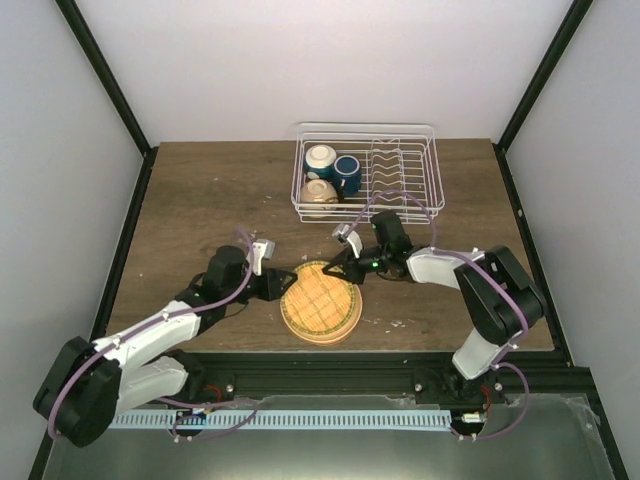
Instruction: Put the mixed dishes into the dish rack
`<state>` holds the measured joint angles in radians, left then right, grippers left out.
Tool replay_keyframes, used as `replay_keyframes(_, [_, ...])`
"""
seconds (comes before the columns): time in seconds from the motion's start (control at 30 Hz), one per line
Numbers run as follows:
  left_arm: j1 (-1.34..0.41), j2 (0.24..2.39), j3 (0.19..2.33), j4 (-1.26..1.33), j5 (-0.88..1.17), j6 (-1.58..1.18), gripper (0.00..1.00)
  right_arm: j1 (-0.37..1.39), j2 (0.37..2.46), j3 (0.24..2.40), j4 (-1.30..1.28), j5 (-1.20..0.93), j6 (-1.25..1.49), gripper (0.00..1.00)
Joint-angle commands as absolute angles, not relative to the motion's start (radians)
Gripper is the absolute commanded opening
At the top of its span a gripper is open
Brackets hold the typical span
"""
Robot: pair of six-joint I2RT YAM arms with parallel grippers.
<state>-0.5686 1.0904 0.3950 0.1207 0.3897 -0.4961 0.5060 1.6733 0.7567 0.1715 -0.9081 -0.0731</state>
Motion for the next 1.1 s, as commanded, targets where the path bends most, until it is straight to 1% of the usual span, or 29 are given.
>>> replay_keyframes(0.0, [-0.576,1.007,0.457,0.114,0.389,-0.488,0.49,0.52,1.597,0.791,0.074,-0.786,-0.131,0.01])
replay_keyframes(0.2, [-0.577,0.904,0.489,-0.008,0.308,-0.455,0.54,0.519,1.483,0.824,-0.033,-0.629,-0.158,0.01])
replay_keyframes(0.43, [-0.576,0.818,0.501,-0.095,0.23,-0.429,0.56,0.495,1.374,0.844,-0.019,-0.565,-0.184,0.01])
replay_keyframes(0.63, [-0.577,0.819,0.487,-0.089,0.228,-0.429,0.56,0.426,1.285,0.878,0.051,-0.576,-0.203,0.01])
replay_keyframes(0.8, [-0.576,0.838,0.474,-0.065,0.244,-0.43,0.56,0.385,1.257,0.941,0.086,-0.579,-0.233,0.01])
replay_keyframes(1.07, [-0.576,0.852,0.474,-0.058,0.259,-0.416,0.56,0.317,1.254,1.061,0.136,-0.573,-0.457,0.01])
